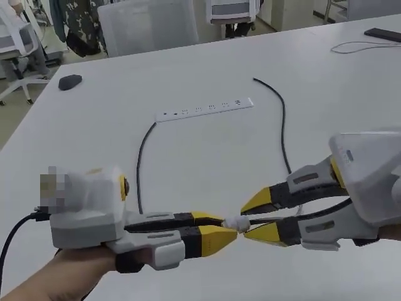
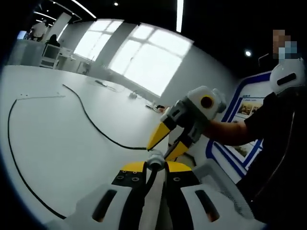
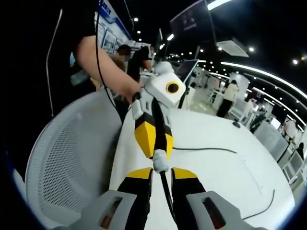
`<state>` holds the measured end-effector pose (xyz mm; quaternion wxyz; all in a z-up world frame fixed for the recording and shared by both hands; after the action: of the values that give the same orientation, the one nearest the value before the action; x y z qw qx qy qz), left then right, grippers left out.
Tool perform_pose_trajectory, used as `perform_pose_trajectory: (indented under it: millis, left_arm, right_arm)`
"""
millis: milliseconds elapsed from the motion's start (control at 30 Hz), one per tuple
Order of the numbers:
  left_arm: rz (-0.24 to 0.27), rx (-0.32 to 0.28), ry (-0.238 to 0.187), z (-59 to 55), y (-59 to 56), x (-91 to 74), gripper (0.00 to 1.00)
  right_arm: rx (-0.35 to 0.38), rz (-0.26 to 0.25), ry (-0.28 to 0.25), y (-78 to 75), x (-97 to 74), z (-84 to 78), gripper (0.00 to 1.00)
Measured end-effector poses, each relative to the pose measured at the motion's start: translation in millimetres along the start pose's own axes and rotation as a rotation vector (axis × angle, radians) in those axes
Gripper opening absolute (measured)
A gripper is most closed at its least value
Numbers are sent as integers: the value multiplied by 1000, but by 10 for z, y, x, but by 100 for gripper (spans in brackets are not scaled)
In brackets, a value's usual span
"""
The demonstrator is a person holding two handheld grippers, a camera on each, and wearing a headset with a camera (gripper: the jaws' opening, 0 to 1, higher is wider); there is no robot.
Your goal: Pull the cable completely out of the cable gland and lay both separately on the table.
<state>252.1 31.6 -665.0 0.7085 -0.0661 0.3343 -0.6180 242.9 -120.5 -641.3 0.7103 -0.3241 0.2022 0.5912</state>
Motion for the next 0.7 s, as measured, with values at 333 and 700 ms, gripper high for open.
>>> perform_pose_trajectory:
  millis: [333,700]
  left_arm:
    - [15,38,4,-3,-41,-23,15]
    - [83,100,7,-45,-14,-52,15]
  right_arm:
    - [10,0,45,-6,6,-86,2]
    - [115,-44,82,29,17,-210,0]
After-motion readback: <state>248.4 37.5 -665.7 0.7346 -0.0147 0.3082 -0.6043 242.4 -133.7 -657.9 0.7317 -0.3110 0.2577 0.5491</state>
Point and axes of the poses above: the centre of the closed fingertips' face, and the gripper's own axes: x roughly forward along the fingers, y roughly to its left, z roughly out of its top, the point moved 8 cm from there along -x, roughly backward along the fingers, and after that the axes turned 14 degrees about y, right-handed, at the moved point
